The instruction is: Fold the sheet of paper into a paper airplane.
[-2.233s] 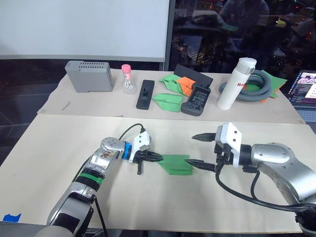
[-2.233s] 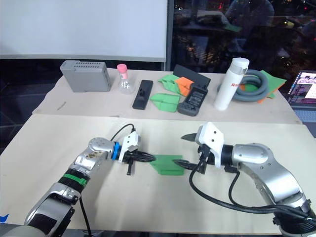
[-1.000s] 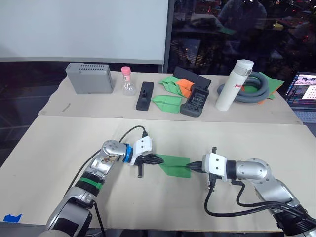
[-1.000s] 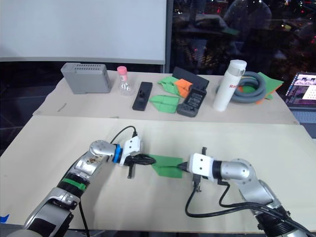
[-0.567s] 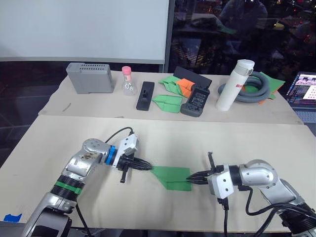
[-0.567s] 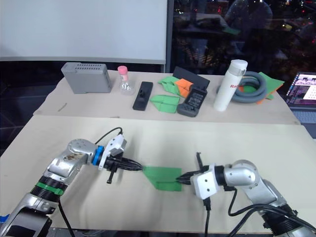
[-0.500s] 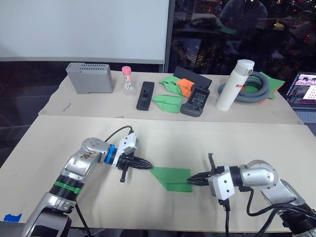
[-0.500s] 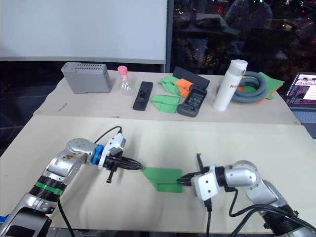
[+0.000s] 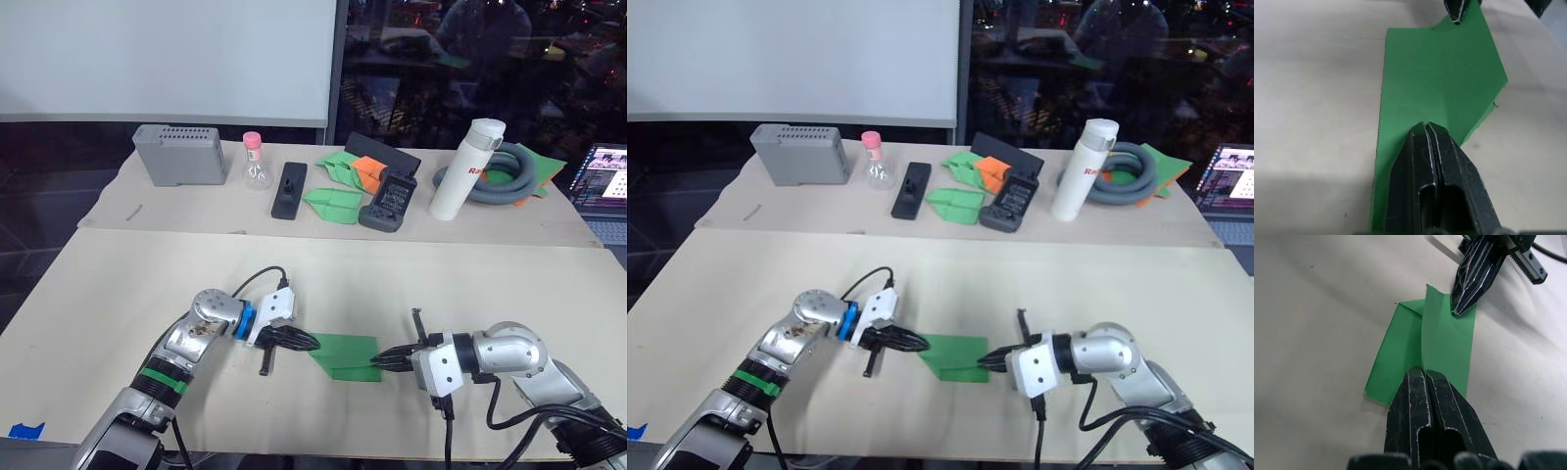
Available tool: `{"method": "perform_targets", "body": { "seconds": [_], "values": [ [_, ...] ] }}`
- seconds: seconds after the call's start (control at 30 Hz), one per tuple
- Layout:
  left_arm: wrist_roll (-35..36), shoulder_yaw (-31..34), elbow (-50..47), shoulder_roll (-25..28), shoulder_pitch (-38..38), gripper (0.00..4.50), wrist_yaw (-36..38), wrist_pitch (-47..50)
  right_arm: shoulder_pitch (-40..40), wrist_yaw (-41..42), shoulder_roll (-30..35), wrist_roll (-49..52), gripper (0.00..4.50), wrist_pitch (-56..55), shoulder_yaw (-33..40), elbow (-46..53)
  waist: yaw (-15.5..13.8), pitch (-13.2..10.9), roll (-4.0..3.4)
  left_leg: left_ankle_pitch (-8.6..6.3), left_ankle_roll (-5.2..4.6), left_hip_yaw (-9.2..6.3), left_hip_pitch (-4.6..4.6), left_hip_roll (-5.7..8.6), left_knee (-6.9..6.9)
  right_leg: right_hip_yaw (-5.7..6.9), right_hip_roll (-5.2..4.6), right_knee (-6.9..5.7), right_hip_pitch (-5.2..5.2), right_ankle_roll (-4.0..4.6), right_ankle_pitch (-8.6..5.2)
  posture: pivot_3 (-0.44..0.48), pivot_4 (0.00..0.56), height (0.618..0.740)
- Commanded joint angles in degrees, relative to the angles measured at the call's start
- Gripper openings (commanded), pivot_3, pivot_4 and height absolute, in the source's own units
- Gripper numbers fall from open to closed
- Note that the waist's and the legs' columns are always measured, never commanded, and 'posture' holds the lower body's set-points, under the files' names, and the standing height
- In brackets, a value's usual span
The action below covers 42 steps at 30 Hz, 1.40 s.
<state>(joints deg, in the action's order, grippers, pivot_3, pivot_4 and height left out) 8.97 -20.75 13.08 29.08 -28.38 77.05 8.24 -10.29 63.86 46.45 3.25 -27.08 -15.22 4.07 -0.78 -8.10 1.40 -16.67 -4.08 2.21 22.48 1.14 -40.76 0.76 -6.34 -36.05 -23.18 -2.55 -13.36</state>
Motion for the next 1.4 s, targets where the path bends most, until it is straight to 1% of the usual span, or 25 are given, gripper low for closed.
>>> {"method": "perform_targets", "body": {
  "seconds": [0.03, 0.13, 0.27, 0.33, 0.4, 0.43, 0.5, 0.57, 0.63, 0.7, 0.73, 0.87, 1.0, 1.1, 1.13, 1.4],
  "values": [
    [-2.51, -1.3, 1.91, 0.15, 0.18, 0.0, -0.68, -0.62, 0.35, 1.62, 0.1, 6.71, 0.04, 8.53, 1.03, 3.74, -0.01, 0.0, 0.0, -0.01, -0.02, 0.0, -0.06, 0.0, 0.01, 0.0, -0.02, 0.0, 0.05, 0.01, 0.0, 0.0, 0.15, 0.74],
    [-2.53, -1.4, 2.08, 0.15, 0.14, 0.0, -0.7, -0.68, -1.05, 3.28, -0.05, 14.26, 0.04, 21.08, 2.01, 6.37, 0.06, 0.0, 0.0, -0.02, -0.04, -0.01, -0.07, -0.02, 0.01, -0.01, -0.08, -0.01, 0.05, 0.01, 0.0, 0.0, 0.15, 0.74],
    [-2.52, -1.4, 1.99, 0.2, 0.39, 0.0, -0.83, -0.59, -3.57, 5.7, 0.91, 17.11, 0.04, 30.16, 2.6, 6.19, 0.04, 0.01, -0.01, -0.05, -0.06, -0.02, -0.08, -0.03, 0.01, -0.04, -0.13, -0.01, 0.05, 0.02, 0.0, 0.0, 0.15, 0.74],
    [-2.5, -1.19, 1.99, 0.28, 0.57, 0.0, -1.2, -0.4, -5.29, 5.96, 1.08, 18.02, 0.04, 36.48, 2.35, 5.43, 0.04, 0.01, -0.01, -0.07, -0.08, -0.04, -0.08, -0.02, 0.02, -0.03, -0.15, -0.01, 0.04, 0.02, 0.0, 0.0, 0.15, 0.74],
    [-2.47, -0.96, 1.77, 0.46, 0.86, 0.0, -1.57, -0.15, -7.23, 5.89, 0.6, 22.07, 0.04, 47.28, 2.32, 4.74, 0.05, 0.01, -0.02, -0.07, -0.09, -0.04, -0.07, -0.01, 0.02, -0.04, -0.19, -0.01, 0.03, 0.02, 0.0, 0.0, 0.15, 0.74],
    [-2.43, -0.91, 1.51, 0.58, 1.09, 0.0, -1.67, -0.08, -8.06, 6.19, 0.5, 22.6, 0.04, 50.3, 2.02, 4.13, 0.04, 0.01, -0.02, -0.08, -0.09, -0.04, -0.07, -0.02, 0.02, -0.03, -0.2, 0.0, 0.03, 0.02, 0.0, 0.0, 0.15, 0.74],
    [-2.41, -0.81, 1.01, 0.88, 1.66, 0.0, -1.95, -0.06, -9.83, 5.49, -0.09, 23.25, 0.04, 56.09, 1.83, 2.72, 0.03, 0.01, -0.02, -0.08, -0.09, -0.07, -0.06, -0.03, 0.04, -0.03, -0.28, 0.0, 0.02, 0.03, 0.0, 0.0, 0.15, 0.74],
    [-2.62, -0.9, 0.6, 1.23, 2.07, 0.0, -2.15, -0.09, -10.86, 4.74, -0.7, 23.44, 0.04, 59.4, 2.16, 2.02, 0.01, 0.01, -0.02, -0.11, -0.1, -0.08, -0.05, -0.03, 0.07, -0.02, -0.4, 0.0, 0.0, 0.03, 0.01, 0.0, 0.15, 0.74],
    [-3.04, -0.64, 0.51, 2.52, 2.59, 0.0, -2.05, -0.63, -12.78, 4.39, -1.29, 25.51, 0.04, 66.15, 2.65, 0.58, 0.12, 0.02, -0.03, -0.14, -0.09, -0.09, -0.05, -0.02, 0.1, 0.0, -0.73, 0.0, -0.02, 0.04, 0.0, 0.0, 0.15, 0.74],
    [-3.22, -0.4, 0.59, 3.26, 2.78, 0.0, -2.15, -1.11, -14.24, 3.92, -2.09, 27.53, 0.04, 71.82, 3.4, -0.59, 0.16, 0.04, -0.06, -0.16, -0.07, -0.09, -0.05, 0.0, 0.12, 0.01, -0.78, 0.01, -0.07, 0.04, 0.01, 0.0, 0.15, 0.74],
    [-3.25, -0.37, 0.6, 3.36, 2.77, 0.0, -2.35, -1.2, -14.6, 3.98, -2.24, 27.93, 0.04, 73.09, 3.45, -0.92, 0.16, 0.04, -0.06, -0.17, -0.06, -0.09, -0.05, -0.01, 0.12, 0.02, -0.81, 0.01, -0.07, 0.04, 0.01, 0.0, 0.15, 0.74],
    [-3.46, -0.86, 0.04, 3.82, 2.56, 0.0, -2.52, -1.32, -15.08, 4.49, -2.74, 24.66, 0.04, 70.76, 1.18, -3.25, 0.09, 0.06, -0.09, -0.19, -0.07, -0.12, -0.05, 0.04, 0.15, 0.03, -0.96, 0.01, -0.07, 0.05, 0.01, 0.0, 0.15, 0.74],
    [-3.19, -0.78, -0.34, 3.96, 2.56, 0.0, -2.55, -1.23, -16.95, 4.39, -4.78, 23.57, 0.04, 70.48, 1.17, -6.41, 0.2, 0.07, -0.11, -0.21, -0.11, -0.09, -0.05, 0.12, 0.15, 0.08, -0.95, 0.04, -0.06, 0.04, 0.01, 0.0, 0.15, 0.74],
    [-3.37, -0.77, -0.07, 3.89, 2.56, 0.0, -2.88, -1.72, -18.82, 5.38, -6.13, 21.86, 0.04, 68.95, 0.21, -9.02, 0.22, 0.07, -0.12, -0.2, -0.1, -0.09, -0.05, 0.11, 0.15, 0.12, -0.84, 0.03, -0.07, 0.04, 0.01, 0.0, 0.15, 0.74],
    [-3.47, -0.78, 0.02, 3.89, 2.58, 0.0, -2.98, -1.9, -19.39, 5.7, -6.54, 21.22, 0.04, 68.43, -0.17, -9.78, 0.22, 0.07, -0.12, -0.2, -0.1, -0.08, -0.05, 0.12, 0.15, 0.11, -0.66, 0.02, -0.07, 0.04, 0.01, 0.0, 0.15, 0.74],
    [-3.8, -0.58, 0.01, 3.6, 3.11, 0.0, -4.21, -2.62, -23.71, 10.74, -8.73, 16.11, 0.04, 64.2, -4.3, -16.44, 0.32, 0.07, -0.13, -0.2, -0.11, -0.07, -0.06, 0.11, 0.15, 0.11, -0.59, 0.02, -0.07, 0.04, 0.01, 0.0, 0.15, 0.74]
  ]
}}
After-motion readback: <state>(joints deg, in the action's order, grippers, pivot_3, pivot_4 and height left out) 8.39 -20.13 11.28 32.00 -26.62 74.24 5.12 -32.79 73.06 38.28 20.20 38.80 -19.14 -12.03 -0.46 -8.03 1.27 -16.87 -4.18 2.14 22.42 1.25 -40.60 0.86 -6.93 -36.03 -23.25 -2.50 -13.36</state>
